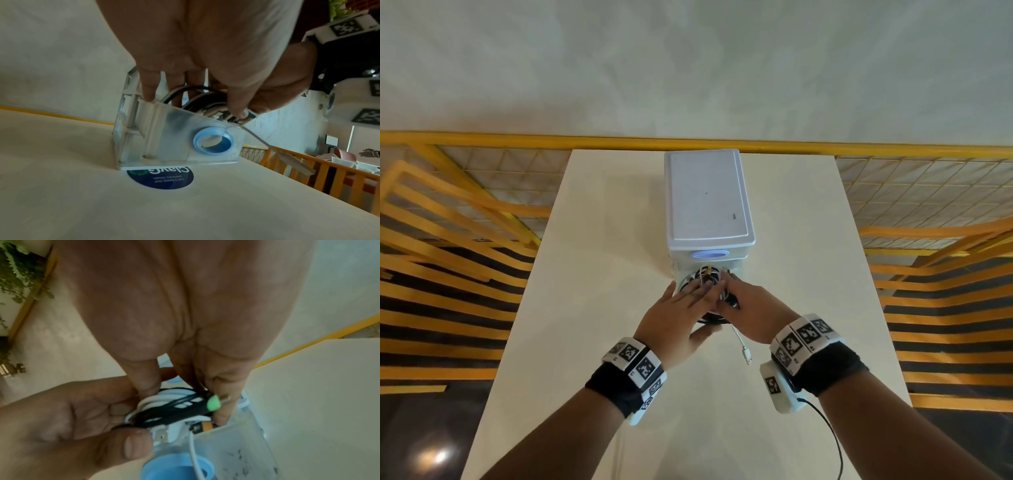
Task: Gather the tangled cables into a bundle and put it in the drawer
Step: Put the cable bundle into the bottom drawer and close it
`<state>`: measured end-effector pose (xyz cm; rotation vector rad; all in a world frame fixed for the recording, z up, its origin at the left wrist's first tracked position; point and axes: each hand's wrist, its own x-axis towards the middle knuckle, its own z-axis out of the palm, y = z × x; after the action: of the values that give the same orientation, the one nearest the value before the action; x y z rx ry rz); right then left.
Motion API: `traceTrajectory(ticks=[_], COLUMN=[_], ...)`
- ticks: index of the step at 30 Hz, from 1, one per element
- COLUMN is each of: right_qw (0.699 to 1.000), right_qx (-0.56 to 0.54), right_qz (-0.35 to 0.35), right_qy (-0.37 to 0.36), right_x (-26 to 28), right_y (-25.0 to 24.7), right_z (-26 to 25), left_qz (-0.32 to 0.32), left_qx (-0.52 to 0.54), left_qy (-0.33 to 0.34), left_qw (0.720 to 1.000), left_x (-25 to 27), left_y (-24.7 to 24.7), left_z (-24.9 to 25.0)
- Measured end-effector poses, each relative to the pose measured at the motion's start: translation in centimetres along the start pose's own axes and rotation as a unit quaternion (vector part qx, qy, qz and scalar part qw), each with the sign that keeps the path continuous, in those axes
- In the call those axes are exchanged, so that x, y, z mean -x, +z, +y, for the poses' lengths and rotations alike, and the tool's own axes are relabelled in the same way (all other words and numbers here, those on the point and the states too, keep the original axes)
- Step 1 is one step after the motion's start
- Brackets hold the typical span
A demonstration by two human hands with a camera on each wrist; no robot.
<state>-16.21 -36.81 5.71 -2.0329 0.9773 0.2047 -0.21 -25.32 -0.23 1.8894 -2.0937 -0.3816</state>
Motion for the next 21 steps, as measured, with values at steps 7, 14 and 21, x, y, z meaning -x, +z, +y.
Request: traceTrajectory(ticks=[7, 14, 21], right_qw=[0.962, 0.899, 0.907], right_qx=[-0.148, -0.390, -0.374], right_qz=[0.227, 0.016, 0.138], right_qy=[0.014, 0.197, 0.135], right_x=[1.9, 4.0, 5.1], right_y=[-1.5, 3.4, 3.5], right_z=[1.6, 4.9, 5.2], left_qz=[0.084, 0.092, 0.087], left_qx=[-0.024, -0.033, -0.039], left_qy=[0.034, 0.030, 0.042], left_qw=[0.996, 0.995, 0.995], left_x=[-0.4, -0.5, -0.4], left_y=[-0.1, -0.7, -0.3], left_z=[-1.4, -1.0, -1.2])
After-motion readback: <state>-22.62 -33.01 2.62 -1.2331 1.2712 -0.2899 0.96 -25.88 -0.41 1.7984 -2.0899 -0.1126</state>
